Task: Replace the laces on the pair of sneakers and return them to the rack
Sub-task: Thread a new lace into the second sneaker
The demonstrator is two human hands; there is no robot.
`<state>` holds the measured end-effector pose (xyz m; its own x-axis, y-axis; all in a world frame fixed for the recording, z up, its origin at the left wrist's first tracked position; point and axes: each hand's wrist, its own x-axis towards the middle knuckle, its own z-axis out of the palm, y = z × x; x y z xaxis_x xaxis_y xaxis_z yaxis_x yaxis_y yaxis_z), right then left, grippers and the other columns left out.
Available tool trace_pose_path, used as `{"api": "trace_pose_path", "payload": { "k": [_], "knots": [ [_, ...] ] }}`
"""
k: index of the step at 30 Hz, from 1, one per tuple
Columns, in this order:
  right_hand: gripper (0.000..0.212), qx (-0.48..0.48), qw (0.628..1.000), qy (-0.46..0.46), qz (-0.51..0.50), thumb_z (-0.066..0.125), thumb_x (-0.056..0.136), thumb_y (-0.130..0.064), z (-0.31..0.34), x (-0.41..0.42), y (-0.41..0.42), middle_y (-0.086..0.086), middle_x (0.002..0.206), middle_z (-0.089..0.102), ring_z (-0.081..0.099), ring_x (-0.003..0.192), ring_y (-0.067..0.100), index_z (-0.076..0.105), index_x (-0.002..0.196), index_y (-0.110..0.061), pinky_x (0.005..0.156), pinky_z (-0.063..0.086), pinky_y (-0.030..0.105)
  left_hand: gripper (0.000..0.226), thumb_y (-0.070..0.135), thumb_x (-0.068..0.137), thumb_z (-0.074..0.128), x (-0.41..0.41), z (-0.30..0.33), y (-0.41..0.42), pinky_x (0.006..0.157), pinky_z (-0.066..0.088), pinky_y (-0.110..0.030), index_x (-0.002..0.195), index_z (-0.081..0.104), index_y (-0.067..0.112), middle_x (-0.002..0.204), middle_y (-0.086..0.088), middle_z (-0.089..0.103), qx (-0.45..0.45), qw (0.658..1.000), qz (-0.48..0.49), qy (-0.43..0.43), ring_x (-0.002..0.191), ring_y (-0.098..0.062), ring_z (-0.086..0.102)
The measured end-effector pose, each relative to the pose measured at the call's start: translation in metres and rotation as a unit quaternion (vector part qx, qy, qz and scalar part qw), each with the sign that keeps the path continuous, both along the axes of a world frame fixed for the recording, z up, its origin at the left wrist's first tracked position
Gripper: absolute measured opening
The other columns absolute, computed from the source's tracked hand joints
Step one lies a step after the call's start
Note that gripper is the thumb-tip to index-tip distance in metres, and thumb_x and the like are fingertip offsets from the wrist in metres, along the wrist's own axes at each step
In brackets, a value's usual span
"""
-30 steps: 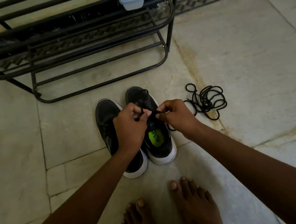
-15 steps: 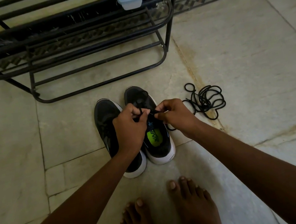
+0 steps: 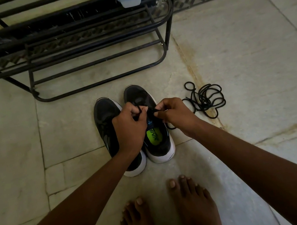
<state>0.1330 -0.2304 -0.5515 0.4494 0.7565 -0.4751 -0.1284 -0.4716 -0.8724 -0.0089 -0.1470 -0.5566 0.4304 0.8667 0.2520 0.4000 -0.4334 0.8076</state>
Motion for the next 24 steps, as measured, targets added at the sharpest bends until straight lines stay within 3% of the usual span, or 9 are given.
{"api": "trace_pose_path", "payload": {
  "k": [16, 24],
  "knots": [
    [0.011, 0.004, 1.0, 0.002, -0.004, 0.066, 0.093, 0.0, -0.0023, -0.0013, 0.0, 0.009, 0.083, 0.064, 0.063, 0.069, 0.007, 0.065, 0.101, 0.008, 0.061, 0.05, 0.019, 0.024, 0.013, 0.089, 0.079, -0.0032, -0.0047, -0.0044, 0.071, 0.063, -0.036, 0.075, 0.059, 0.012, 0.086, 0.0, 0.077, 0.003, 1.0, -0.02, 0.02, 0.09, -0.005, 0.075],
    [0.008, 0.007, 1.0, 0.002, 0.001, 0.065, 0.094, 0.0, -0.0006, -0.001, -0.0008, 0.008, 0.083, 0.065, 0.062, 0.064, 0.003, 0.066, 0.1, 0.005, 0.059, 0.049, 0.017, 0.022, 0.014, 0.09, 0.077, -0.0016, -0.0033, -0.003, 0.068, 0.062, -0.04, 0.076, 0.061, 0.01, 0.082, 0.001, 0.074, 0.01, 0.999, -0.029, 0.041, 0.081, -0.009, 0.074]
  ]
}}
